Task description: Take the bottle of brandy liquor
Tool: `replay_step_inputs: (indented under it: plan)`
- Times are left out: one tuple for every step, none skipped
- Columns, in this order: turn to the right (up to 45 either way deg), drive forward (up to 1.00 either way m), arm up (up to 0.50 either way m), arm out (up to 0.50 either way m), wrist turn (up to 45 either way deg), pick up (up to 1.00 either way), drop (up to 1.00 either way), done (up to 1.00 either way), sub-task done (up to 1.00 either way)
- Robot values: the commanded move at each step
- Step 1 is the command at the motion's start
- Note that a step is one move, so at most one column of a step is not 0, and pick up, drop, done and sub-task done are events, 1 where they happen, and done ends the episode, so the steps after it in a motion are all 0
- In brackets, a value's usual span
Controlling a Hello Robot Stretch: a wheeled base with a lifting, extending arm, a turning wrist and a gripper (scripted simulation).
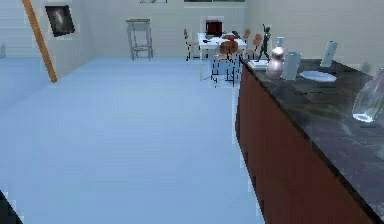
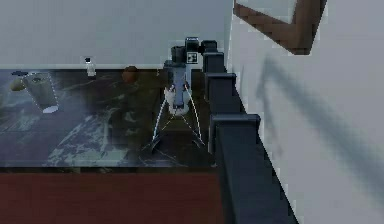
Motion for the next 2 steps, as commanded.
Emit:
replay_step_inputs:
  plan:
    - [0.0, 0.00, 0.00, 0.00, 45.0, 0.00, 0.00, 0.00, 0.00]
    - [0.0, 0.00, 0.00, 0.00, 45.0, 0.00, 0.00, 0.00, 0.00]
